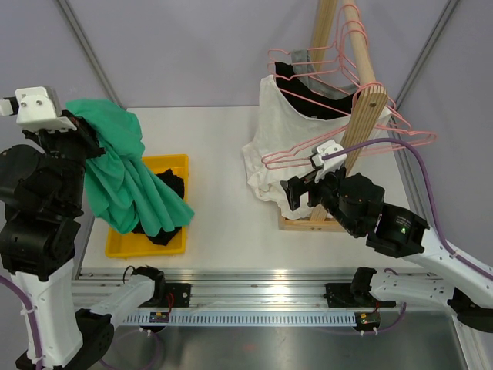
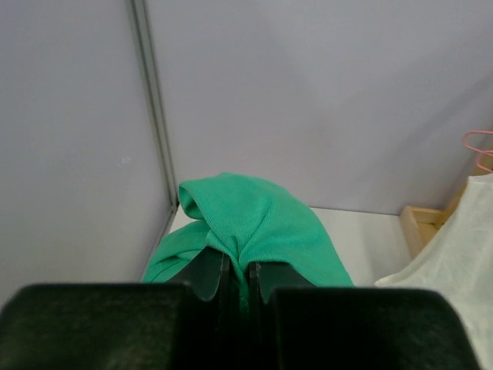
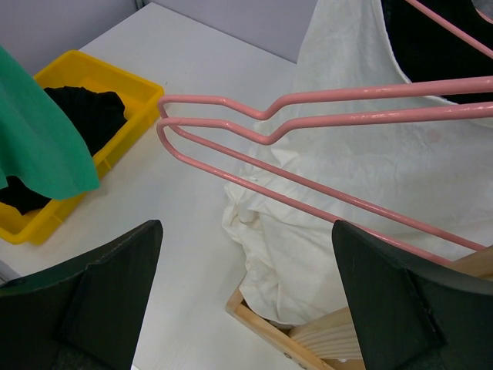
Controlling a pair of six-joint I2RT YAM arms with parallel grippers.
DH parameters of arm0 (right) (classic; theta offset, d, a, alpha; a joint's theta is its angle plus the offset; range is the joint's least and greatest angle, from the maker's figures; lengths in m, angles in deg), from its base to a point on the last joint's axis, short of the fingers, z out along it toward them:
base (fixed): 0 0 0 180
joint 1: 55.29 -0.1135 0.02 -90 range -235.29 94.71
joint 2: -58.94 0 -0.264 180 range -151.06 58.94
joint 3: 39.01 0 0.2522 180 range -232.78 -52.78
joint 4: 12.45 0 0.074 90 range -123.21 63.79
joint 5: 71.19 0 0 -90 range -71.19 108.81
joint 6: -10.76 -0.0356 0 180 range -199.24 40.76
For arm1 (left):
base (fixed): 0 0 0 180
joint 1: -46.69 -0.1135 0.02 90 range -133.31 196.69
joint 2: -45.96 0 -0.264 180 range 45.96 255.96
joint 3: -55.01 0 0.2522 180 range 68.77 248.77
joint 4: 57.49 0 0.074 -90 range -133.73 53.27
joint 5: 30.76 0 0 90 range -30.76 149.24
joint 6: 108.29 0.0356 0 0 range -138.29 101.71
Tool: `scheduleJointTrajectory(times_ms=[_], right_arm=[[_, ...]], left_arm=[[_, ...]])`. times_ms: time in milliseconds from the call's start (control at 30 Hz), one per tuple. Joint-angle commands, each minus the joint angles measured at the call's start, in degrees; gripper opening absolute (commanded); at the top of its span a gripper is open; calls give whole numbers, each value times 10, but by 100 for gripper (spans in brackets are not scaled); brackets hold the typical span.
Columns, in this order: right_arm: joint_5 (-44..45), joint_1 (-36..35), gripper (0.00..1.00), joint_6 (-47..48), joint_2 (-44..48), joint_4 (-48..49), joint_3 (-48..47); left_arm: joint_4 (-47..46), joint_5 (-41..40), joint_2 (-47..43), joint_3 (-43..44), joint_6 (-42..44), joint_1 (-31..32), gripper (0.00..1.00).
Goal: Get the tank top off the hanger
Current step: Place the tank top into the basket
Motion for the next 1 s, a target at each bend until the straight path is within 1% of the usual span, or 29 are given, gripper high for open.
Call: scheduleJointTrajectory(times_ms=[0, 100, 233, 300, 400, 433, 467, 500, 533, 600, 633, 667, 700, 733, 800, 967], right_arm=[[-15, 7, 99, -4, 6, 22, -3], [-15, 10, 99, -4, 8, 20, -6], [-18, 11, 100, -4, 6, 17, -7], [-20, 11, 100, -4, 6, 20, -4], [-24, 12, 100, -4, 8, 26, 1], [-25, 12, 100, -4, 8, 26, 1], [-25, 13, 100, -4, 9, 26, 2], [-26, 14, 99, -4, 10, 25, 2], [-26, 14, 100, -4, 10, 24, 2], [-25, 14, 99, -4, 14, 22, 3], [-25, 14, 99, -4, 16, 20, 3], [-25, 14, 100, -4, 20, 21, 5], [-24, 13, 99, -4, 22, 22, 6], [-24, 14, 99, -4, 23, 21, 6], [-25, 15, 99, -4, 24, 25, 5], [-27, 15, 99, -4, 19, 27, 6]], left_arm=[[-38, -67, 6, -1, 43, -2, 0], [-53, -90, 4, -2, 63, -2, 0], [-55, -116, 20, 43, 84, -2, 0], [-57, -119, 31, 43, 85, -2, 0], [-69, -120, 32, -10, 84, -3, 0], [-75, -119, 30, -53, 83, -11, 0], [-83, -113, 26, -73, 77, -20, 0], [-87, -85, 23, -92, 60, -31, 0], [-90, -65, 18, -116, 49, -61, 0], [-105, -12, 3, -179, 16, -94, 0], [-109, 3, -2, -196, 6, -120, 0], [-115, 36, -6, -230, 3, -140, 0], [-117, 52, -12, -246, -27, -152, 0], [-116, 64, -13, -258, -38, -168, 0], [-113, 92, -11, -296, -62, -176, 0], [-130, 113, -36, -400, -90, -180, 0]])
